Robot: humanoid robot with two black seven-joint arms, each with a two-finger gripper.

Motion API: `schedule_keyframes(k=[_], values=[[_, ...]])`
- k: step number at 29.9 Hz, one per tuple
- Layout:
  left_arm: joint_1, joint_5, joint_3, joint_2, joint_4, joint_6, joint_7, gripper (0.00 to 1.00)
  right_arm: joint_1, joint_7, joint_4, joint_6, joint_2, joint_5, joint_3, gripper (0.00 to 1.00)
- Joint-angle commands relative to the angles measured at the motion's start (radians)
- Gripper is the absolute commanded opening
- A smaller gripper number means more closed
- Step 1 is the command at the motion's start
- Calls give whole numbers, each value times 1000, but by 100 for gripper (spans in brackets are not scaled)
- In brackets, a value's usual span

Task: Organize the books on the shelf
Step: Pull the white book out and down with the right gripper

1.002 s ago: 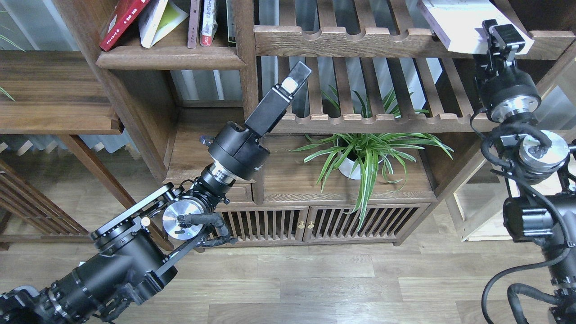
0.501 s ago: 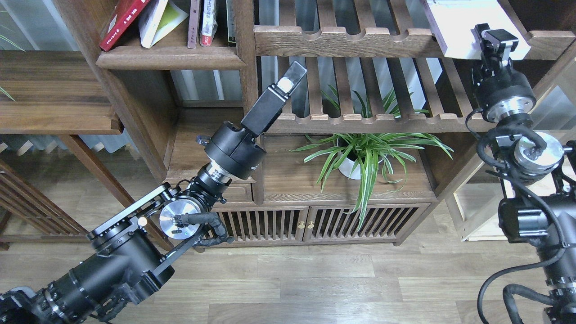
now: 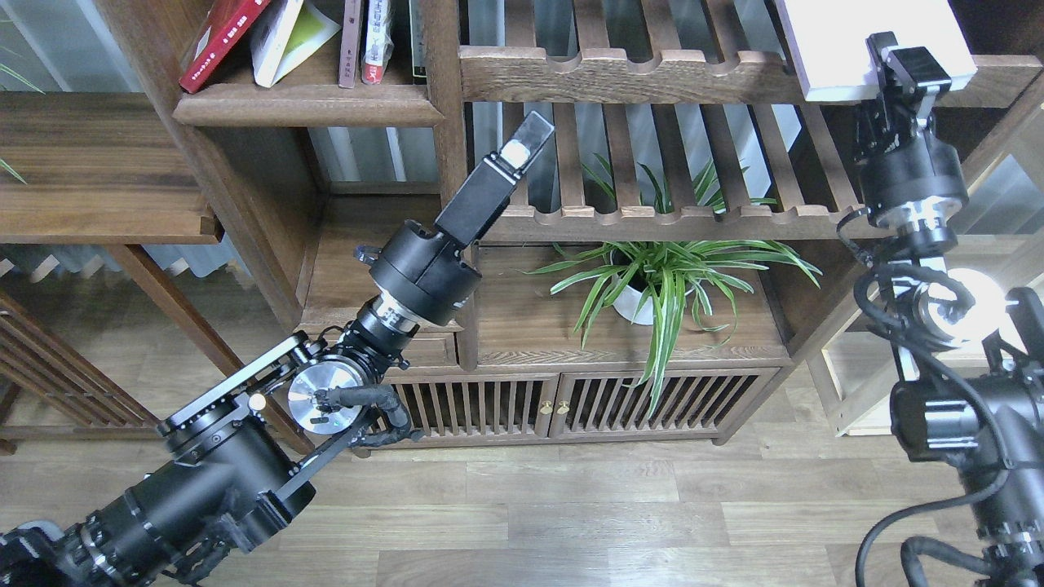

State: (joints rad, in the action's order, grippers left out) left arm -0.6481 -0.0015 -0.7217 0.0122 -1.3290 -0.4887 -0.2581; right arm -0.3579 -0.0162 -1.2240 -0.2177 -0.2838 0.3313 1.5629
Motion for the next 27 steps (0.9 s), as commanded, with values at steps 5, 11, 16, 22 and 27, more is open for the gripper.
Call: schedule_keyframes(k=[5, 11, 16, 22, 27], values=[[7, -8, -5, -1, 8, 0, -3, 99, 66, 1, -9, -236, 32, 6, -14, 5], [7, -24, -5, -5, 24, 0, -1, 99, 129, 2, -28, -271, 84, 6, -30, 4], [-1, -84, 5, -8, 56, 0, 2, 99, 148, 2, -37, -271, 115, 6, -89, 4], [-5, -141, 5, -12, 65, 0, 55, 98, 148, 2, -57, -271, 172, 6, -135, 4], [-7, -238, -5, -12, 67, 0, 184, 98, 148, 2, -78, -271, 233, 6, -159, 5]])
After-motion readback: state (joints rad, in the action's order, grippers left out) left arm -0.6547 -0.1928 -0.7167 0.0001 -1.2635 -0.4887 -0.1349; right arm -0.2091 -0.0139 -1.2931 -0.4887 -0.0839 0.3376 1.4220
